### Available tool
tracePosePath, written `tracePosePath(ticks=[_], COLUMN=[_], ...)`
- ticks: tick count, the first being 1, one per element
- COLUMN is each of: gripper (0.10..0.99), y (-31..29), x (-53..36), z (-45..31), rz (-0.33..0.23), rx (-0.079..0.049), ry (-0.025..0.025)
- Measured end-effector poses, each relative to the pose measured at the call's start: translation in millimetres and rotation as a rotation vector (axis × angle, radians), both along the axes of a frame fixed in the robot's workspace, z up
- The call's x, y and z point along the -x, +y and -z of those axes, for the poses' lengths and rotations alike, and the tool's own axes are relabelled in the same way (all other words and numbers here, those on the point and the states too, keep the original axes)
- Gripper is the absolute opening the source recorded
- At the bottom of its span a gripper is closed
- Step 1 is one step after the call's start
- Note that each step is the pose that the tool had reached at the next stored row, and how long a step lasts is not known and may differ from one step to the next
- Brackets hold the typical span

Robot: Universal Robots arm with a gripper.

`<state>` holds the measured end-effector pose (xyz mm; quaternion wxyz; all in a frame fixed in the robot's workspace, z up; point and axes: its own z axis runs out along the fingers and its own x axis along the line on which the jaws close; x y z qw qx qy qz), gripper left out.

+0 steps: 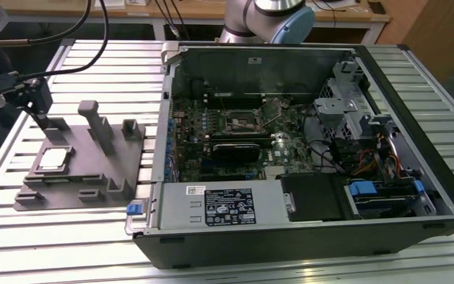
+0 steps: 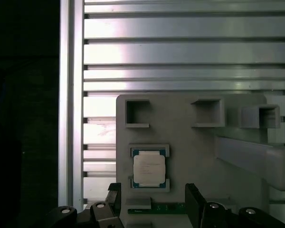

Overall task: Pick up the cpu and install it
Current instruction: 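Pick up the cpu and move it towards the insertion slot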

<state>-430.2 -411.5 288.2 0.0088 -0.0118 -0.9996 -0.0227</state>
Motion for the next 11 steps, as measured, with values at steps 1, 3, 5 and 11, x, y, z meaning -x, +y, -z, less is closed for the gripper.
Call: tracePosePath(ticks=[1,3,5,11], gripper=[0.647,0.647,0.647,0.647], y=[0.0,0.0,0.0,0.0], x=[0.0,0.0,0.0,0.0], z=[0.3,1.1,1.5,2.8], rz=[0.000,0.000,0.000,0.000], rx=[0.000,0.000,0.000,0.000], ry=[-0.0002,-0.0004,-0.0002,-0.0004])
